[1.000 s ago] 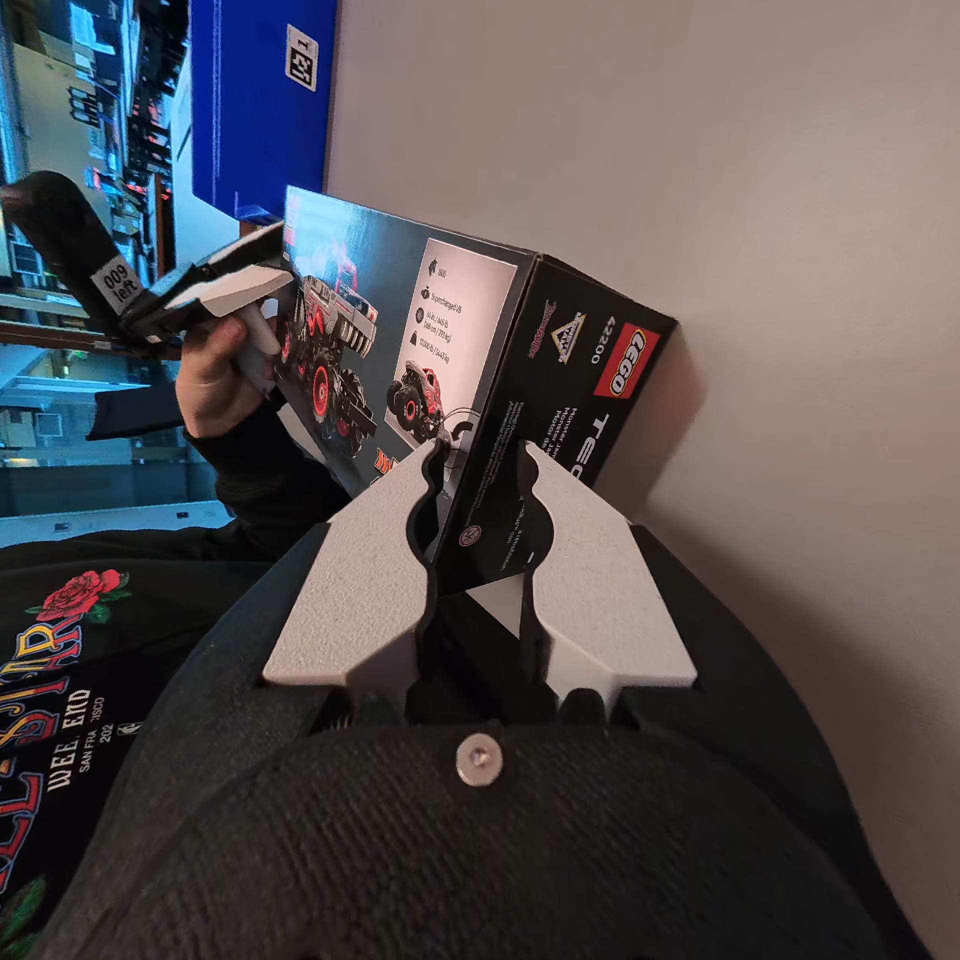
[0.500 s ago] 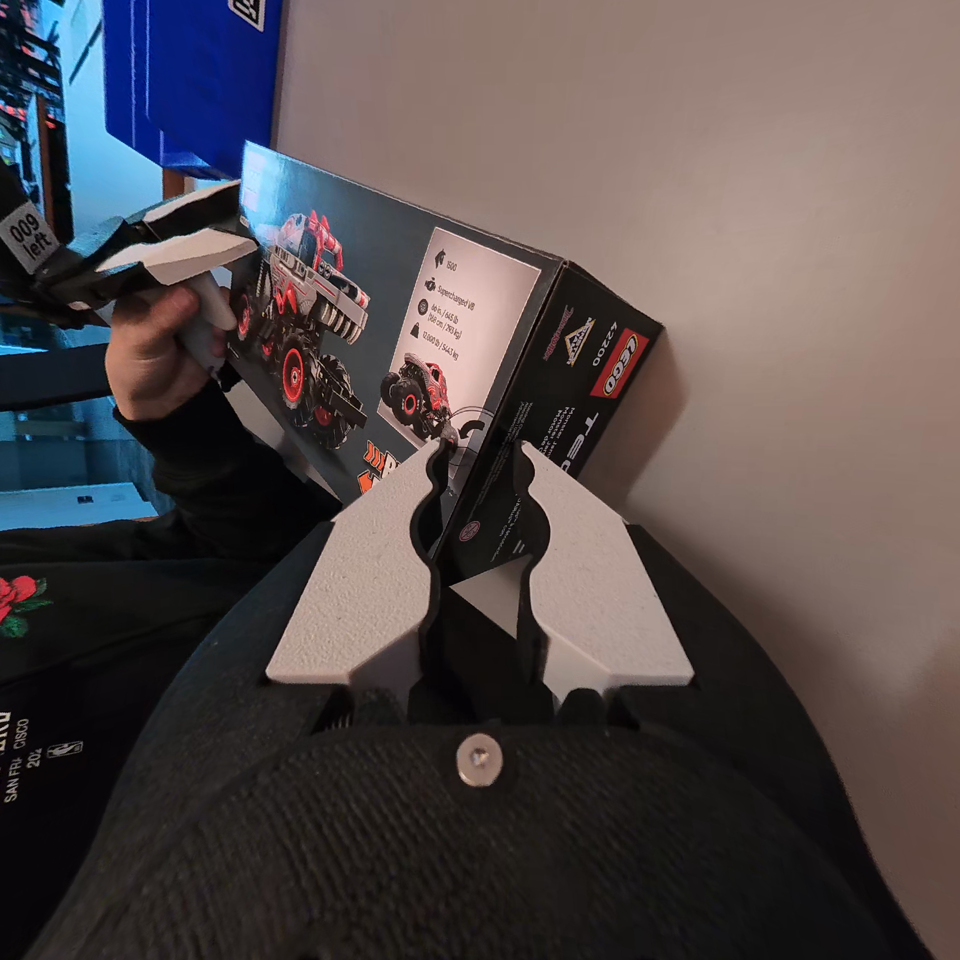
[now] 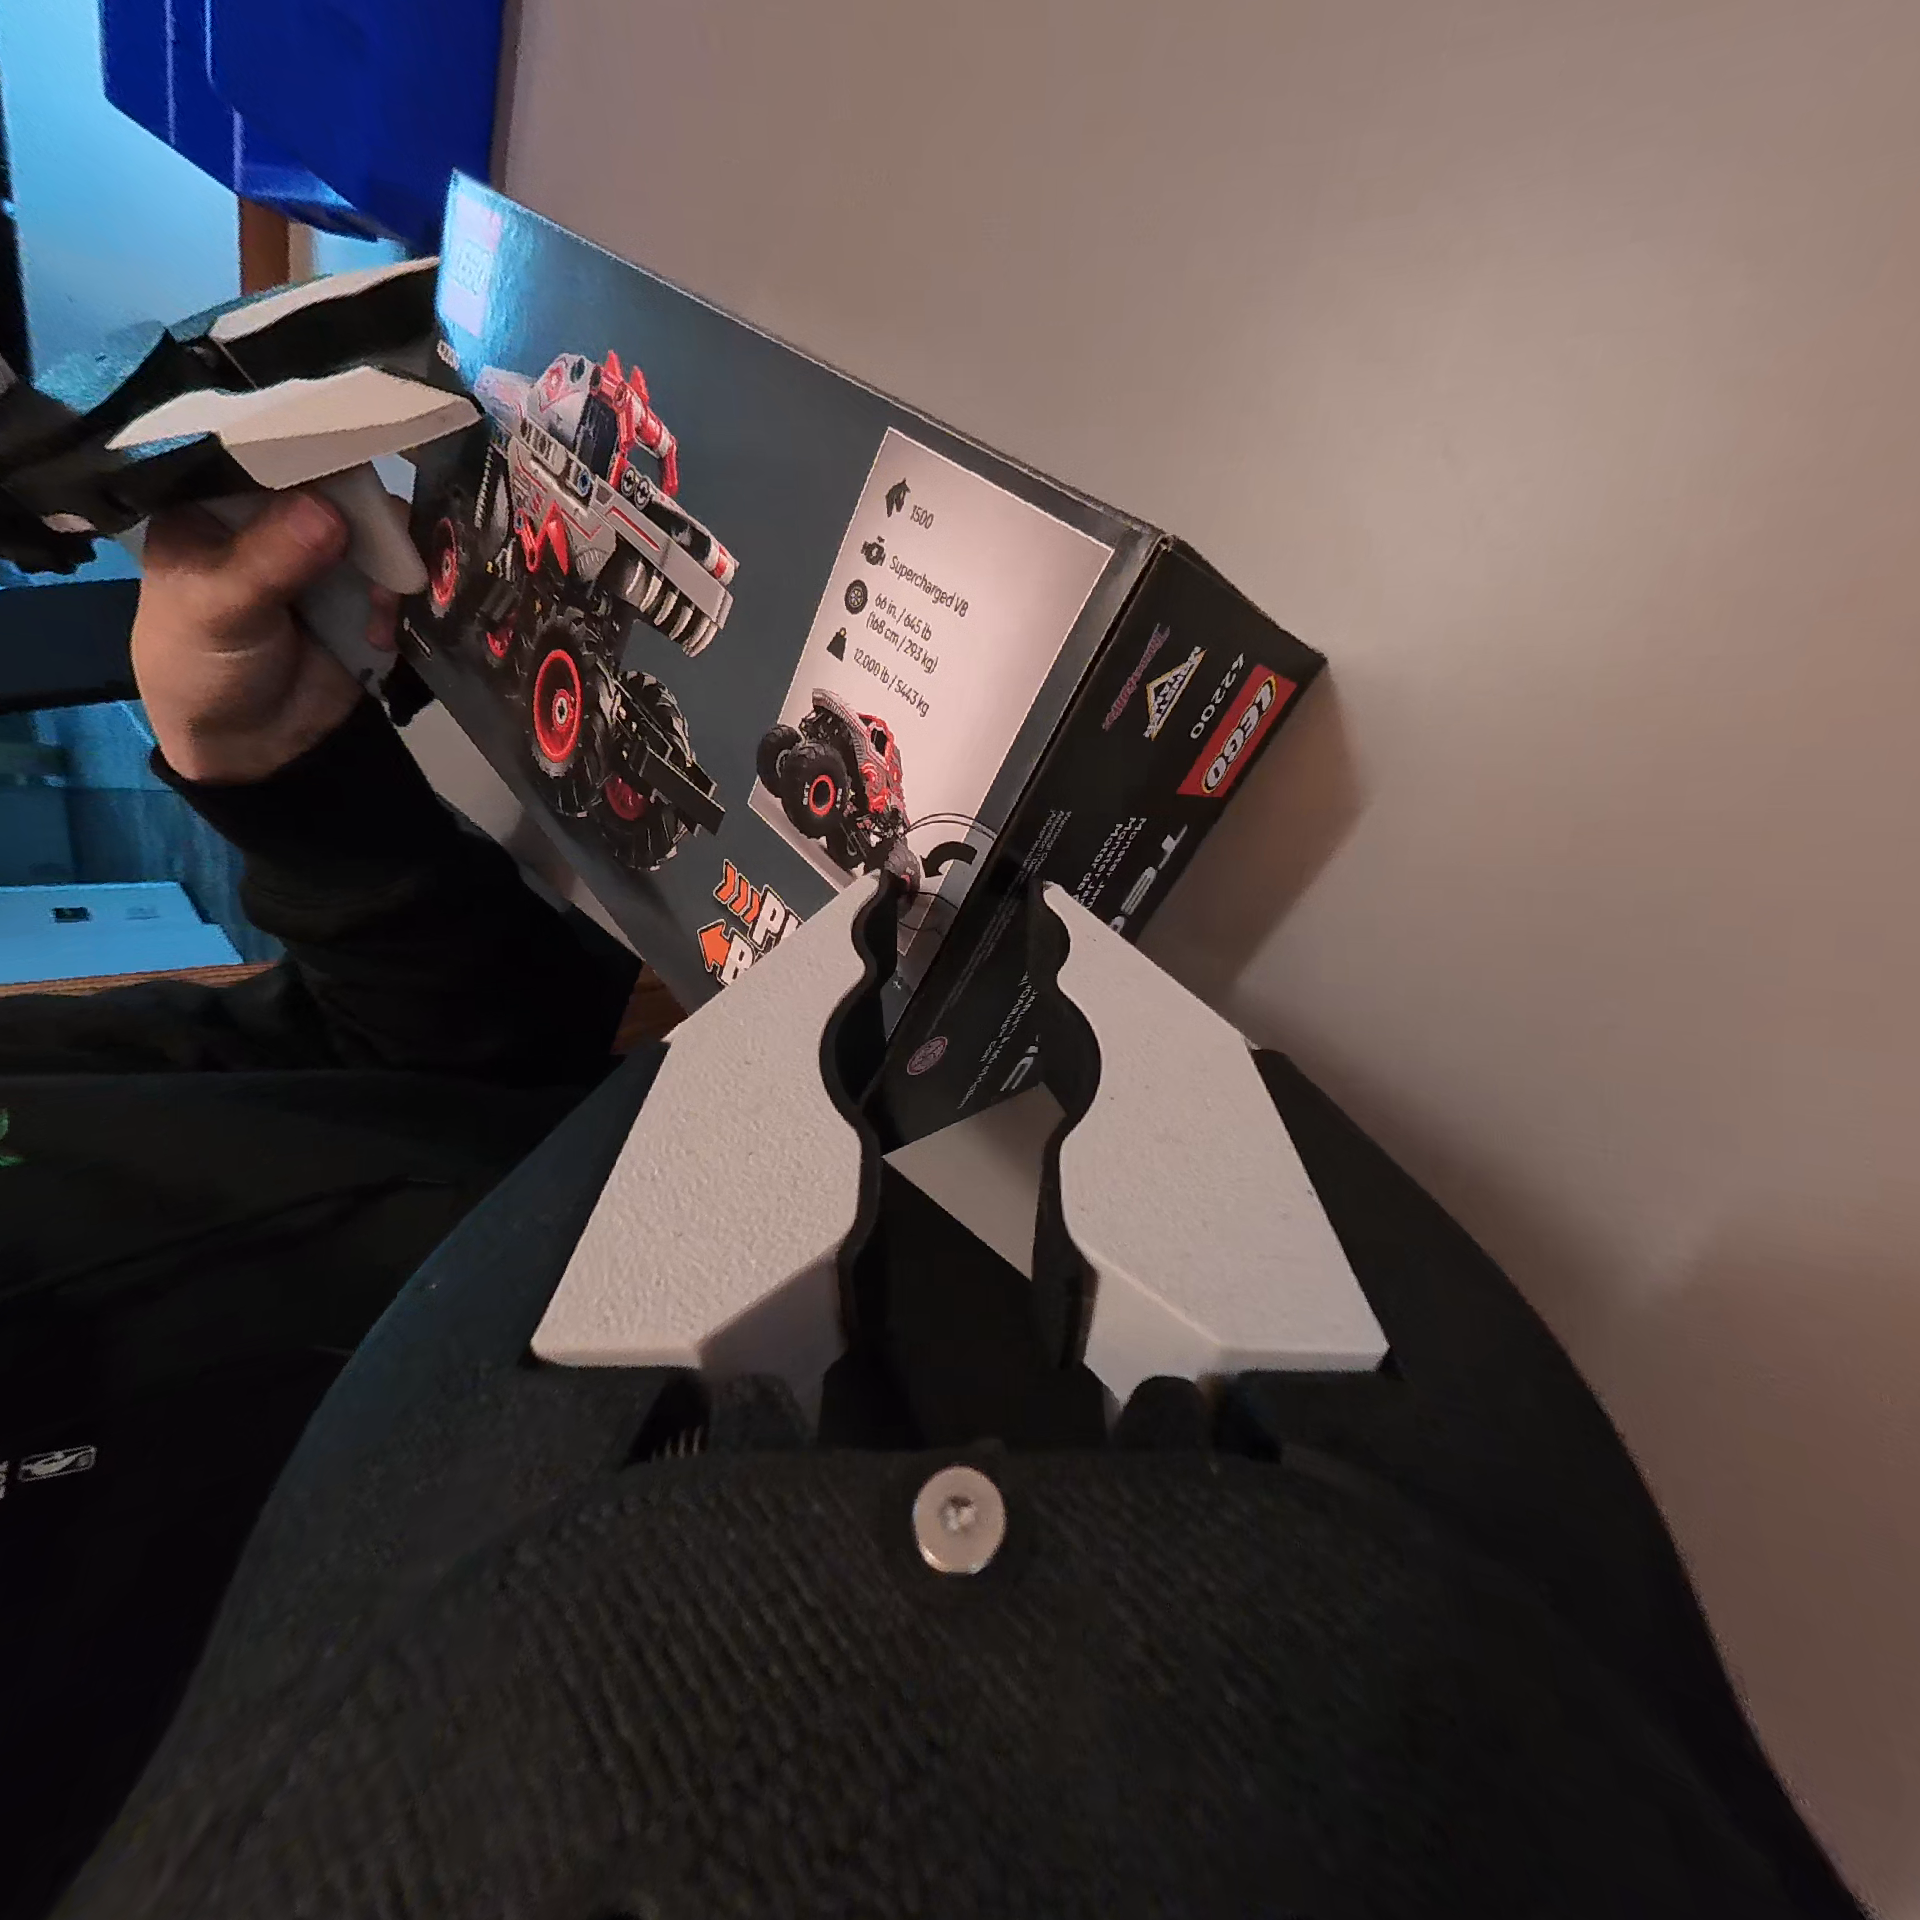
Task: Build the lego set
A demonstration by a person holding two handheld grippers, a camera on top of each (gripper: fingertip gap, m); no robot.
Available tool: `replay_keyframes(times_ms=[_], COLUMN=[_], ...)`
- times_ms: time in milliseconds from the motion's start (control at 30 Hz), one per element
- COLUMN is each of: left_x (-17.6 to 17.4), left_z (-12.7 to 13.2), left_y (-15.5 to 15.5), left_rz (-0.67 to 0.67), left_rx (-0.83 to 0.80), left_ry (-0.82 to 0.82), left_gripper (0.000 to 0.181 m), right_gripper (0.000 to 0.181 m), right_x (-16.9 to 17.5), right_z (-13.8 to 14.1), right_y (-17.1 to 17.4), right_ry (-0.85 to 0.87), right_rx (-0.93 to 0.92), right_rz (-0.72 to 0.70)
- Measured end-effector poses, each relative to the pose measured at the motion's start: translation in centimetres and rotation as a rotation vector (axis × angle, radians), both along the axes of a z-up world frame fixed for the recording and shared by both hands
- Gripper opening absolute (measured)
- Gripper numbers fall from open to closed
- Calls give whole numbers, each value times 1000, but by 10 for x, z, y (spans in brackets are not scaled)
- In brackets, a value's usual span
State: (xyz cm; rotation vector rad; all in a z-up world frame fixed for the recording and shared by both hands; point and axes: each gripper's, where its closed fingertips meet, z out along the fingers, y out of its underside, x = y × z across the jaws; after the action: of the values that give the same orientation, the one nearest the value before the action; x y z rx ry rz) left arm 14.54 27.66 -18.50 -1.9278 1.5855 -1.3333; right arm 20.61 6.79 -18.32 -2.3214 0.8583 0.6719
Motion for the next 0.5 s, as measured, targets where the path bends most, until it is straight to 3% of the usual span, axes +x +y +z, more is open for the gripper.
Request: replay_keyframes(times_ms=[500], left_x=[0], left_z=[0], left_y=[0], left_rz=[9], left_rx=[7], left_ry=[1], left_gripper=[67], right_gripper=[20], right_x=[4], right_z=[2], right_y=[3], right_ry=[-145], right_rx=[-127], right_rz=[38])
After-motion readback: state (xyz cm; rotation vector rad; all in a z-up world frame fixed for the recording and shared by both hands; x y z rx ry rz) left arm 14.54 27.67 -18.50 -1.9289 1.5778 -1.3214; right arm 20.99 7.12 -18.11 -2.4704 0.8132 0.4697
